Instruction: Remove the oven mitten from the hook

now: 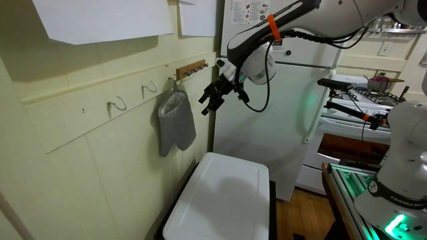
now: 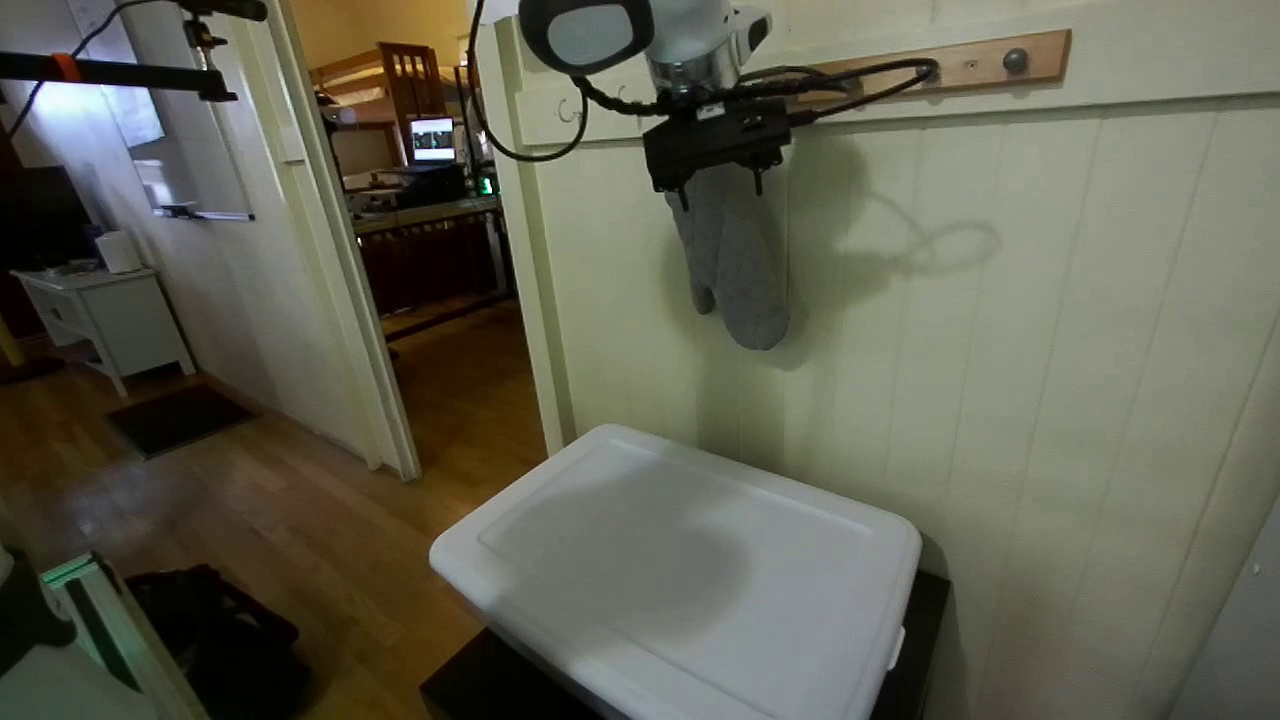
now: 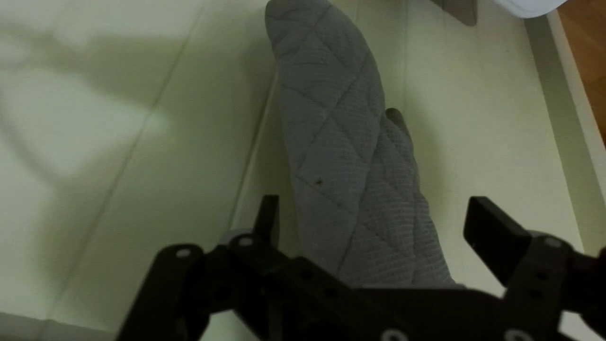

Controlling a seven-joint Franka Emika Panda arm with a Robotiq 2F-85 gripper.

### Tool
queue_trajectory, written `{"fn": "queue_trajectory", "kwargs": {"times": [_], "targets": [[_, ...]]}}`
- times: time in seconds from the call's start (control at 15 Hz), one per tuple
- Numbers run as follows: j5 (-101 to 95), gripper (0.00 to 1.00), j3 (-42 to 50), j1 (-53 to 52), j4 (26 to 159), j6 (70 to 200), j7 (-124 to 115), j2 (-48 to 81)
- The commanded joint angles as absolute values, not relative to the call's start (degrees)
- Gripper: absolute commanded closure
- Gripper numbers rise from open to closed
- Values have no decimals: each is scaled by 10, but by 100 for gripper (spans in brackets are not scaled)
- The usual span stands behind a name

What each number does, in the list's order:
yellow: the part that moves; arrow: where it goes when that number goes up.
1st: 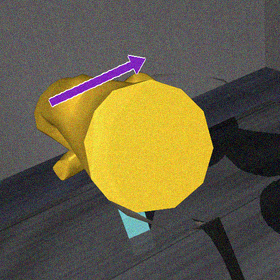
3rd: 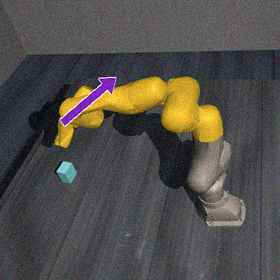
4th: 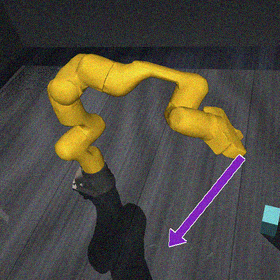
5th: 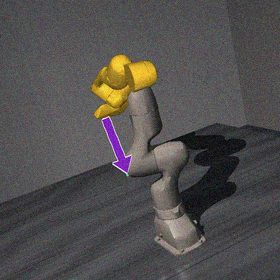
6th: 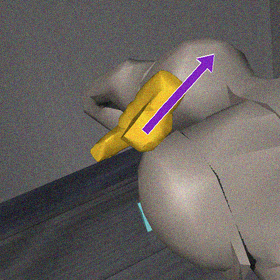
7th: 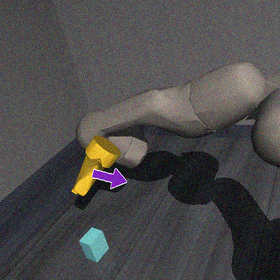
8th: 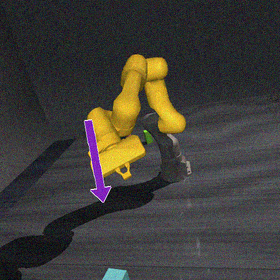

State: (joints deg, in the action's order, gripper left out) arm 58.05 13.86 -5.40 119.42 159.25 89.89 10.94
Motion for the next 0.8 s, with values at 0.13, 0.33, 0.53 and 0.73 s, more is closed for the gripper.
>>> {"fn": "queue_trajectory", "kwargs": {"times": [0.13,0.33,0.53,0.73], "targets": [[717,0,111,-13,1142,1574,1062,156],[780,0,100,8,1122,1542,1129,175],[820,0,94,24,1109,1497,1175,195],[838,28,92,33,1099,1466,1202,214]]}}
